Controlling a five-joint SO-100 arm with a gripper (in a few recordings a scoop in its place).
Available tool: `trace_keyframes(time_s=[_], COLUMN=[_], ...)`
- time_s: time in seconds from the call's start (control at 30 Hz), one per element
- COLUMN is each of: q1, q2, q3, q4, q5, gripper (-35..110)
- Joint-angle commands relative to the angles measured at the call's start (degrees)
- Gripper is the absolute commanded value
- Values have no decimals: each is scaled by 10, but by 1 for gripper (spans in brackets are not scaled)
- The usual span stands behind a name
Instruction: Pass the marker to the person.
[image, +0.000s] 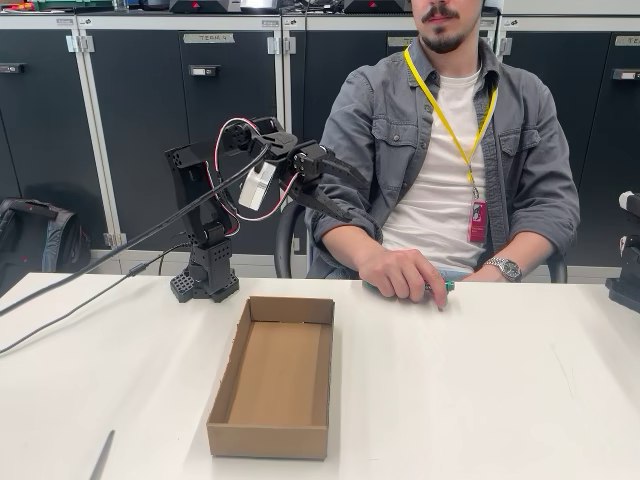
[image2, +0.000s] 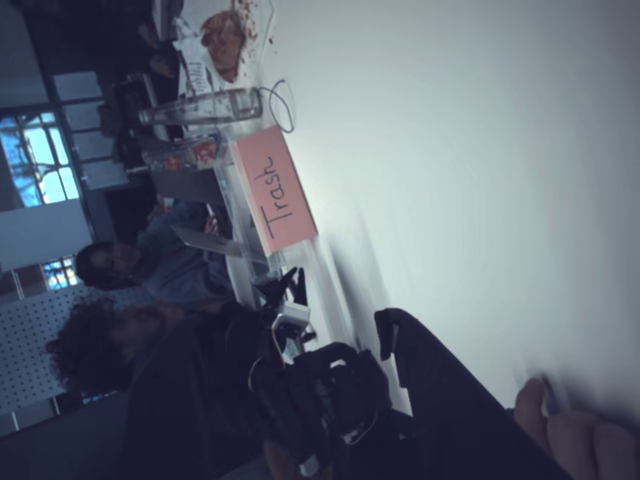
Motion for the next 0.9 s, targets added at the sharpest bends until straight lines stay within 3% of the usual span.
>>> trace_keyframes(time_s=[0.0, 0.87], q1=[2, 11], q2=[32, 38], q3=[-1, 1], q4=[-7, -4], q5=[1, -4], gripper=[37, 37])
